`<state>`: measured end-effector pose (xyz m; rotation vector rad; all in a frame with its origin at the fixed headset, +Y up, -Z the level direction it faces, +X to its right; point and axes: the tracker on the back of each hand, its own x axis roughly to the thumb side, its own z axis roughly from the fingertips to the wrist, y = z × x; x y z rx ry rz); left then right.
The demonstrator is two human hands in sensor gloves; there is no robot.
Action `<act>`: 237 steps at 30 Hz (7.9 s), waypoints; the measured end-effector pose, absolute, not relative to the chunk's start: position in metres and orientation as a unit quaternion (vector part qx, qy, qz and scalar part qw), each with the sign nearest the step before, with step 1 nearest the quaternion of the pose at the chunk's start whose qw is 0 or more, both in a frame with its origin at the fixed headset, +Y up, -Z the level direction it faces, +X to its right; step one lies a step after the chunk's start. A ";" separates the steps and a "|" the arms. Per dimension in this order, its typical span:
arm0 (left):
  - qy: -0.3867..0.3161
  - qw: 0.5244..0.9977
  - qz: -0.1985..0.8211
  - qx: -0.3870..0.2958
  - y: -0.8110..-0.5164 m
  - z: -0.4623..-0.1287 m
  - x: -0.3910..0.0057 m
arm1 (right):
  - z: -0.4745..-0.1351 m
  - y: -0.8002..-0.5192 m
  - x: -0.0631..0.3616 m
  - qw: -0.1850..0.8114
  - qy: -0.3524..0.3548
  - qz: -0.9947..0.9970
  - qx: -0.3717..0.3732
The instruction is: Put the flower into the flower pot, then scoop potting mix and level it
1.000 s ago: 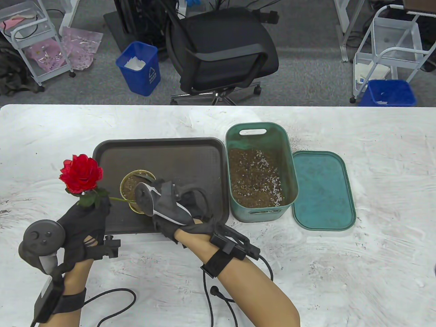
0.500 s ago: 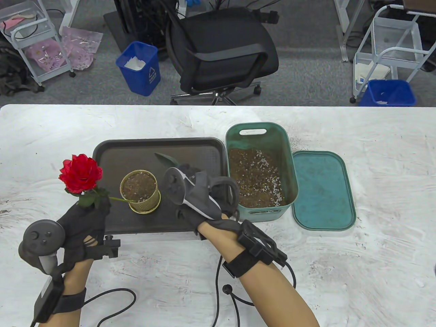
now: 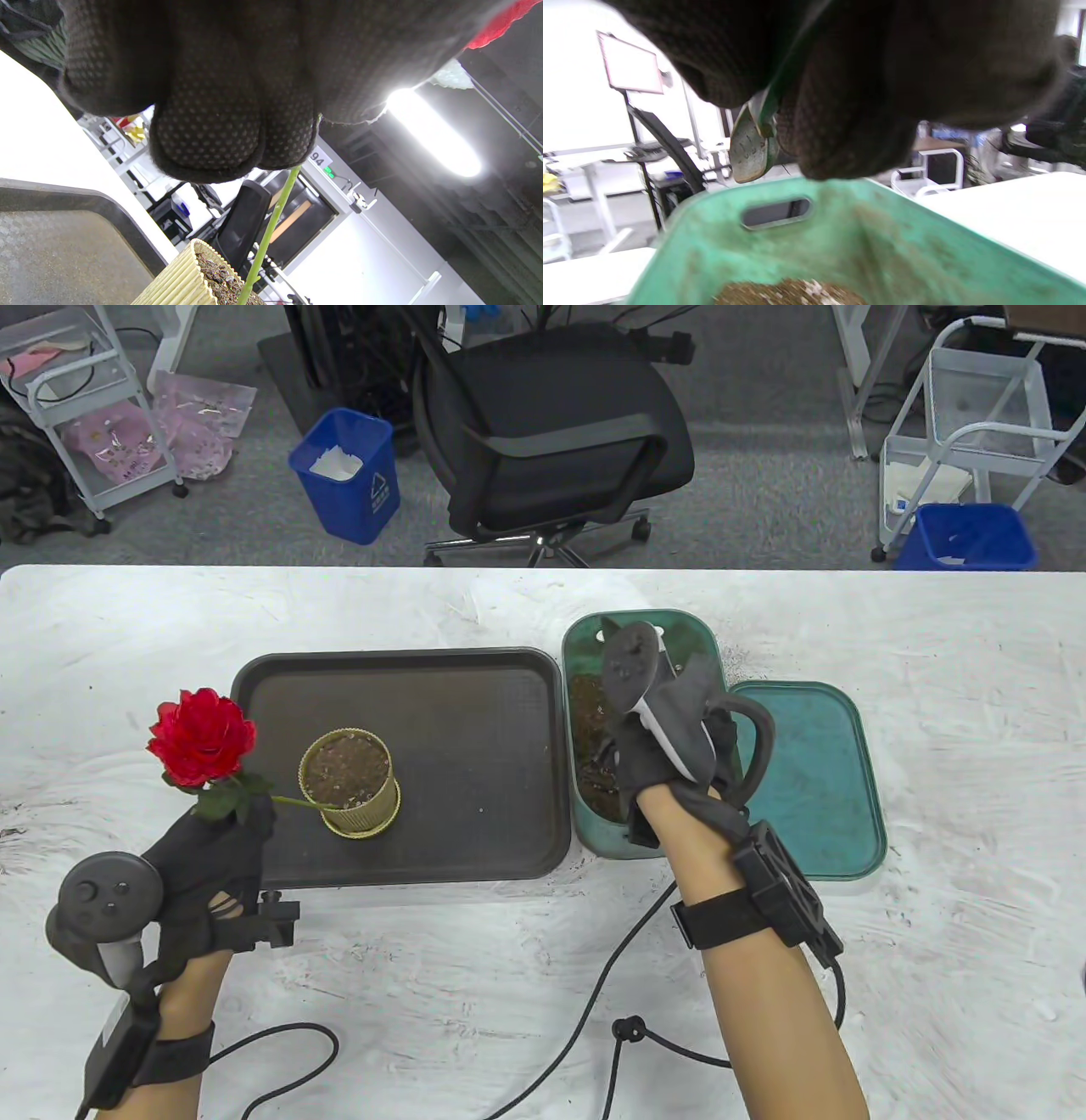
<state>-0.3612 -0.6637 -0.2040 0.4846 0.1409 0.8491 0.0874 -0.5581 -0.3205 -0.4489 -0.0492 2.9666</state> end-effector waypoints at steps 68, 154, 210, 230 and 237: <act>0.066 0.880 0.410 0.232 -0.664 -0.204 -0.361 | -0.300 -0.579 0.105 0.546 0.191 0.812 -0.076; 0.065 0.882 0.405 0.234 -0.665 -0.204 -0.361 | -0.332 -0.584 0.132 0.169 0.080 0.961 -0.202; 0.066 0.881 0.408 0.231 -0.665 -0.205 -0.361 | -0.319 -0.609 0.155 0.552 0.235 0.775 -0.198; 0.067 0.880 0.409 0.232 -0.665 -0.205 -0.362 | -0.312 -0.628 -0.033 0.496 0.371 0.785 0.027; 0.064 0.880 0.410 0.231 -0.665 -0.205 -0.362 | -0.309 -0.646 -0.073 0.437 0.367 0.820 0.047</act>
